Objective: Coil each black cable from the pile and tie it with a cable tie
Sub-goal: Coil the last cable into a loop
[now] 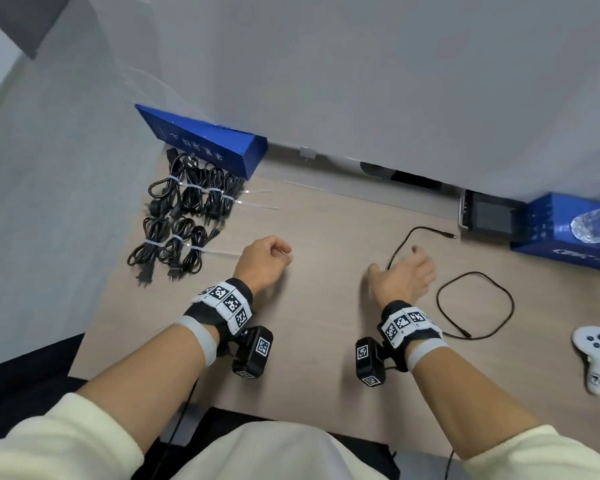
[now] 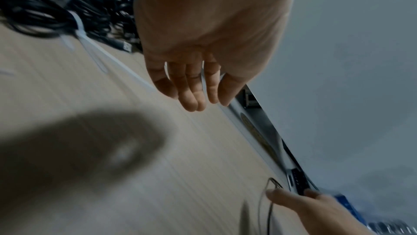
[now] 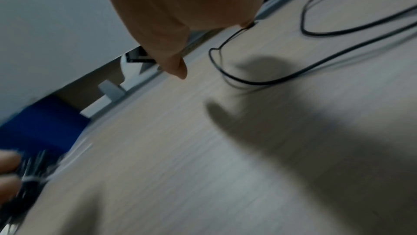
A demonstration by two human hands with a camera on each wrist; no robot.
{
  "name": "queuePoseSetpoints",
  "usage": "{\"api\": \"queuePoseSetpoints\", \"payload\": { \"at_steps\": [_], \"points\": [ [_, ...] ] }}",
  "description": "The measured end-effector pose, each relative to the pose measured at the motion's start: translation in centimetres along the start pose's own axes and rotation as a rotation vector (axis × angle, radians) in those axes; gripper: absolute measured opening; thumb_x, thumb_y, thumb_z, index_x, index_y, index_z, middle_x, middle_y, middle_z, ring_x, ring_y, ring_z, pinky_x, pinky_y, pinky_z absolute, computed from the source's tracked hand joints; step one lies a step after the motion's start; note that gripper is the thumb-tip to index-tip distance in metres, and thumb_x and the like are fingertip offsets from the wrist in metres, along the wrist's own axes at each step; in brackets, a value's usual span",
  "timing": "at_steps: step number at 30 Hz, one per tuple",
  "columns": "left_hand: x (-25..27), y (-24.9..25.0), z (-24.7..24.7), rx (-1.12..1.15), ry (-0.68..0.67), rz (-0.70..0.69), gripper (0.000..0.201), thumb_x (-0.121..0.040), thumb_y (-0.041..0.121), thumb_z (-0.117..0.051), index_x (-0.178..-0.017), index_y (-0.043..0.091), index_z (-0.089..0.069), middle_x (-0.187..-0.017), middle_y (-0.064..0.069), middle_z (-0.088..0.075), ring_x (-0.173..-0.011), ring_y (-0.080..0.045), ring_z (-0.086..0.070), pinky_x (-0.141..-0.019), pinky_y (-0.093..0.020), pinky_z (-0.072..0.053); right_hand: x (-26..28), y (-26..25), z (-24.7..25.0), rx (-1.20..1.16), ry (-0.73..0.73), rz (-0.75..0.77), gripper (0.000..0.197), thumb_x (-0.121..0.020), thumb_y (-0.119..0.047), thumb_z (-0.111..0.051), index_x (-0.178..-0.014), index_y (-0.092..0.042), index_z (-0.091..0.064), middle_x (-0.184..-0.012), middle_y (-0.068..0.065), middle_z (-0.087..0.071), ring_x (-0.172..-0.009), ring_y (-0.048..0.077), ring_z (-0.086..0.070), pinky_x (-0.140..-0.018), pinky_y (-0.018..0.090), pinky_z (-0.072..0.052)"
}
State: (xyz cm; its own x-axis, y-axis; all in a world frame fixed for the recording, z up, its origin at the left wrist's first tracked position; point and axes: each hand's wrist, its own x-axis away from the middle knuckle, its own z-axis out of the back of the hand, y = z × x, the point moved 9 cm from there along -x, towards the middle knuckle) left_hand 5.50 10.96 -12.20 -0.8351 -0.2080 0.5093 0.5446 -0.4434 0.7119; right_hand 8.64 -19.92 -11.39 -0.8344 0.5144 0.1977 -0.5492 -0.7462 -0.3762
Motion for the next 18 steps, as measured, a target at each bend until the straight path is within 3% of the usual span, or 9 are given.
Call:
{"api": "queuePoseSetpoints", "payload": {
  "at_steps": [2,3,5,7,9,12,15,17,18],
  "points": [
    [0.6,0.9,-1.9,0.009,-0.028,0.023,0.012,-0.09,0.016,-0.064,-0.096,0.023,-0.07,-0.084,0.007,-0.064,-0.08,-0.011,-0.059,-0.077,-0.024,-0.042,-1.0,2.3,-1.9,-0.079,-0.225,-0.098,0.084,-0.079,-0.023,-0.076,-0.147,-0.007,-0.03,-0.141,0.014,-0.047,-0.13,0.035,-0.045,-0.109,0.045,-0.036],
    [0.9,1.4,-3.1,0.014,-0.047,0.03,0.012,-0.089,0.016,-0.063,-0.094,0.025,-0.07,-0.082,0.007,-0.064,-0.08,-0.013,-0.06,-0.077,-0.025,-0.044,-1.1,2.9,-3.3,-0.178,-0.397,-0.119,0.075,-0.083,-0.017,-0.073,-0.146,-0.005,-0.033,-0.131,0.013,-0.055,-0.121,0.032,-0.054,-0.105,0.044,-0.041],
    [1.4,2.6,-5.4,0.022,-0.083,0.018,0.016,-0.089,0.015,-0.062,-0.093,0.029,-0.068,-0.083,0.007,-0.065,-0.084,-0.017,-0.061,-0.08,-0.027,-0.046,-0.3,2.8,-5.0,-0.384,-0.67,-0.082,0.045,-0.09,-0.003,-0.061,-0.132,0.002,-0.047,-0.09,0.012,-0.067,-0.08,0.029,-0.064,-0.081,0.046,-0.053],
    [2.1,4.5,-7.3,-0.007,-0.106,-0.049,0.024,-0.089,0.011,-0.061,-0.105,0.028,-0.067,-0.102,0.004,-0.066,-0.096,-0.018,-0.061,-0.088,-0.026,-0.045,0.4,2.1,-4.5,-0.474,-0.75,0.058,0.019,-0.096,0.0,-0.049,-0.112,-0.003,-0.058,-0.063,0.007,-0.058,-0.055,0.021,-0.054,-0.062,0.037,-0.051],
    [2.6,7.0,-8.5,-0.113,-0.107,-0.196,0.045,-0.087,0.004,-0.062,-0.127,0.025,-0.061,-0.13,-0.003,-0.058,-0.12,-0.022,-0.053,-0.103,-0.026,-0.037,1.4,0.9,-3.1,-0.447,-0.771,0.227,0.017,-0.1,-0.009,-0.049,-0.1,-0.016,-0.065,-0.058,0.001,-0.055,-0.051,0.016,-0.051,-0.061,0.031,-0.048],
    [3.6,10.2,-10.4,-0.247,-0.148,-0.324,0.065,-0.084,0.005,-0.066,-0.142,0.03,-0.051,-0.157,-0.007,-0.034,-0.145,-0.028,-0.022,-0.119,-0.035,-0.017,3.1,0.3,-0.7,-0.469,-0.858,0.365,0.022,-0.103,-0.02,-0.051,-0.102,-0.013,-0.072,-0.057,0.0,-0.051,-0.051,0.013,-0.047,-0.058,0.024,-0.044],
    [4.3,11.9,-11.8,-0.311,-0.214,-0.366,0.039,-0.086,0.024,-0.071,-0.123,0.036,-0.065,-0.158,-0.003,-0.035,-0.148,-0.026,-0.018,-0.12,-0.045,-0.018,3.6,-0.2,1.7,-0.538,-0.889,0.408,0.023,-0.102,-0.016,-0.051,-0.099,-0.008,-0.073,-0.057,0.001,-0.048,-0.053,0.014,-0.044,-0.058,0.024,-0.042],
    [4.8,12.8,-11.6,-0.347,-0.205,-0.367,0.003,-0.089,0.038,-0.069,-0.09,0.036,-0.067,-0.132,0.002,-0.06,-0.134,-0.024,-0.041,-0.108,-0.04,-0.032,3.1,-0.1,3.4,-0.575,-0.85,0.411,0.025,-0.102,-0.013,-0.049,-0.092,-0.014,-0.073,-0.058,0.0,-0.05,-0.054,0.014,-0.046,-0.059,0.023,-0.043],
    [4.9,13.0,-11.2,-0.356,-0.196,-0.362,0.013,-0.09,0.042,-0.067,-0.082,0.032,-0.064,-0.11,0.004,-0.067,-0.117,-0.023,-0.053,-0.096,-0.037,-0.039,2.6,0.2,4.1,-0.588,-0.818,0.404,0.028,-0.102,-0.012,-0.048,-0.091,-0.017,-0.072,-0.058,0.0,-0.051,-0.054,0.014,-0.047,-0.06,0.022,-0.045]
  ]
}}
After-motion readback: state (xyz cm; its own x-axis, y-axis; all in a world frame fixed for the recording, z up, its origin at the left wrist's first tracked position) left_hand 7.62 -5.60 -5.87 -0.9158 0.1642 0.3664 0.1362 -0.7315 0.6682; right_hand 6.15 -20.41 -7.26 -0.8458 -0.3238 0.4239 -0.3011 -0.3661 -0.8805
